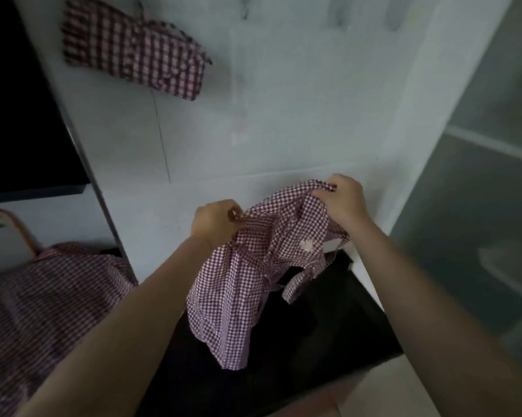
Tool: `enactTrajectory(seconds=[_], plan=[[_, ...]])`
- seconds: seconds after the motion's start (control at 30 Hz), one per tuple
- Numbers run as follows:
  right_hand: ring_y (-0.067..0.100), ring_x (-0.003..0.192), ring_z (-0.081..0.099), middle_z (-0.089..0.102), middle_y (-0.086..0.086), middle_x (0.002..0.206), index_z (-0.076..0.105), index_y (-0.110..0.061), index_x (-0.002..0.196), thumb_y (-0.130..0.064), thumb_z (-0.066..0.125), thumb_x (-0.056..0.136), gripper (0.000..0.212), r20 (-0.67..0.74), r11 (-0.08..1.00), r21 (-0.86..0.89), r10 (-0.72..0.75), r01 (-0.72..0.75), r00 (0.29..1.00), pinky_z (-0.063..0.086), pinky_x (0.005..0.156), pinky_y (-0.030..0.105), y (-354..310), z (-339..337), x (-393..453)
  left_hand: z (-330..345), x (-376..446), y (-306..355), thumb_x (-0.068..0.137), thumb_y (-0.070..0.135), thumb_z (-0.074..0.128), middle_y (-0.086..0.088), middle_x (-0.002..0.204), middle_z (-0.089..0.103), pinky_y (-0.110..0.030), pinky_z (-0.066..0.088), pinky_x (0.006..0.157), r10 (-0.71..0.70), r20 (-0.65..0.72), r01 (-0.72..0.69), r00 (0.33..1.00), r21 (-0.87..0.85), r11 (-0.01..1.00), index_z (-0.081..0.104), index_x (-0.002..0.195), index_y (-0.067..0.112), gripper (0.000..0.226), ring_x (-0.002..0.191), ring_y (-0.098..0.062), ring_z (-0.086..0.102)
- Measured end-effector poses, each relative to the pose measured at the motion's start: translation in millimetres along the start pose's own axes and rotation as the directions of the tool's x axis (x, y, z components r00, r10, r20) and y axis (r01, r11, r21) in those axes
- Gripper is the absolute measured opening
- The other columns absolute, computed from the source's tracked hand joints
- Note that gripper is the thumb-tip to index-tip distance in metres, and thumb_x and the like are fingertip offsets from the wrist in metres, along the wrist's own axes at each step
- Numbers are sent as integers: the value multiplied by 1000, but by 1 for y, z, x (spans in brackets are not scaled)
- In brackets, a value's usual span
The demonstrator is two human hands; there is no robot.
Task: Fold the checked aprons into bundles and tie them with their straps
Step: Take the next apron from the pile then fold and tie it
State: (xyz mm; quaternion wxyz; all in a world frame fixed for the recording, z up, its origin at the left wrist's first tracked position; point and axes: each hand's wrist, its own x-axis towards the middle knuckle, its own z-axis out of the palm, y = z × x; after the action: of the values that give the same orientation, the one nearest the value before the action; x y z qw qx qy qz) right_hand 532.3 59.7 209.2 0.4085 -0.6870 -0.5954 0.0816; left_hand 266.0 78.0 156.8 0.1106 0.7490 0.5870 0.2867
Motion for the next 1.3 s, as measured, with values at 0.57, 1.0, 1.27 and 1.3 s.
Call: enactTrajectory(seconds=[0.57, 1.0, 1.27, 1.3], plan=[[21, 90, 64, 68, 2, 97, 71, -9, 98, -34, 76, 84, 29, 459, 980, -101, -106, 171, 882, 48, 75, 30, 76, -84, 82, -13, 6, 63, 84, 39, 74, 0, 105, 68, -40, 48, 96, -314, -53, 317, 948, 87, 944, 71, 104, 22, 27, 101, -23, 60], [39, 105, 57, 58, 22, 115, 51, 2, 118, -7, 55, 90, 29, 199, 976, -174, -99, 134, 975, 44, 80, 41, 126, 0, 57, 62, -19, 39, 79, 1, 62, -24, 119, 53, -47, 40, 98, -293, -283, 348, 913, 167, 922, 56, 115, -3, 37, 115, -40, 48], [34, 73, 67, 67, 19, 81, 65, -5, 90, -9, 62, 88, 5, 791, 917, -384, 265, 109, 552, 48, 51, 29, 194, 34, 28, 118, -48, 9, 82, 48, 75, -2, 89, 62, -30, 47, 76, -540, 605, 353, 585, 409, 841, 72, 100, 5, 47, 86, -19, 58], [31, 62, 62, 63, 16, 72, 62, -6, 84, -7, 62, 85, 2, 814, 908, -414, 340, 60, 471, 45, 46, 28, 196, 32, 27, 118, -46, 7, 81, 50, 75, -1, 89, 63, -29, 46, 76, -541, 652, 352, 531, 412, 841, 74, 98, 7, 46, 84, -17, 58]])
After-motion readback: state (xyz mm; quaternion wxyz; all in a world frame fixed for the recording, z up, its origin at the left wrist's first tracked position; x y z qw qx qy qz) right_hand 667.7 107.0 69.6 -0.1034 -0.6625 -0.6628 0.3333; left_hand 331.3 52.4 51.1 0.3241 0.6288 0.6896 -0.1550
